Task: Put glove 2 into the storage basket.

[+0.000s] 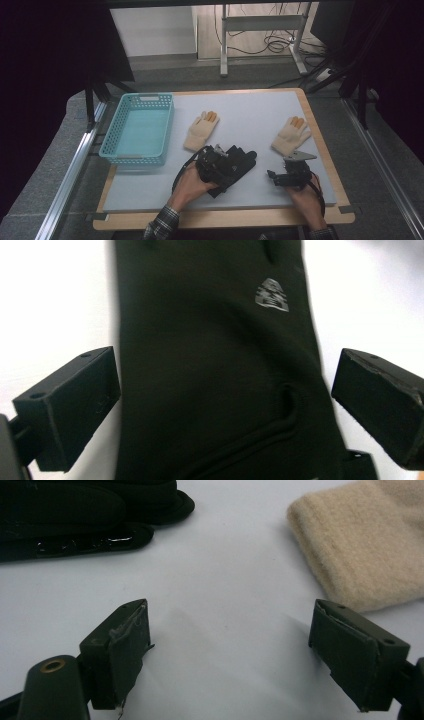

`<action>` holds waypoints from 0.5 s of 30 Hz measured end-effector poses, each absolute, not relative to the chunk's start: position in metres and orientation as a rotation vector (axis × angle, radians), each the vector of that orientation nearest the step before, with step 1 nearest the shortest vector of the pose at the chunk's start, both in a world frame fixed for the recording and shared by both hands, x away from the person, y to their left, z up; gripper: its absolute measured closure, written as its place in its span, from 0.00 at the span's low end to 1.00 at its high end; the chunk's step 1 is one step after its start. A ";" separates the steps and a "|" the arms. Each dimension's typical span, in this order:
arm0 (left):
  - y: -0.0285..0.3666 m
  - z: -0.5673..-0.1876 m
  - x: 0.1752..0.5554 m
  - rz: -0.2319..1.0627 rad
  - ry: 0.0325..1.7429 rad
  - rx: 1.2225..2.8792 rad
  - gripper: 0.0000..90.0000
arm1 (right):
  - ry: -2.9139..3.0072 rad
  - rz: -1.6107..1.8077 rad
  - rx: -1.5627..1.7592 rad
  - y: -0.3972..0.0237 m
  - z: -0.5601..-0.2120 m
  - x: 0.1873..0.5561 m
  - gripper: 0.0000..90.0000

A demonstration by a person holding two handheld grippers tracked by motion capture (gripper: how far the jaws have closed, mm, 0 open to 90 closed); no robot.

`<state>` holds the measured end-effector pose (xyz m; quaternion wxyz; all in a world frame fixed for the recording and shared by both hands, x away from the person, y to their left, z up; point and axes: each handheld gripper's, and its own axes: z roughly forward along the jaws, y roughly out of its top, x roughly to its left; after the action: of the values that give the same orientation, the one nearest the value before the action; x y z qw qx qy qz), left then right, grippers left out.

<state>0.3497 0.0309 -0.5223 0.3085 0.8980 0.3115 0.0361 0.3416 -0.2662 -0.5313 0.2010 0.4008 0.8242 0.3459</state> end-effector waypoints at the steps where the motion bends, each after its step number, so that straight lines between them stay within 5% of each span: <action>1: 0.028 -0.523 0.347 0.126 0.822 2.396 0.00 | 2.303 0.967 1.119 -0.266 -0.531 0.342 0.18; 8: 0.021 -0.524 0.342 0.242 0.845 2.457 0.06 | 2.302 0.967 1.119 -0.266 -0.531 0.342 0.18; 15: 0.031 -0.518 0.347 0.253 0.879 2.427 0.45 | 2.303 0.965 1.119 -0.266 -0.531 0.342 0.18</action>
<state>0.3468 0.0312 -0.5180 0.2705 0.9009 0.3261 0.0939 0.3416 -0.2662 -0.5313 0.2014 0.4006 0.8243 0.3456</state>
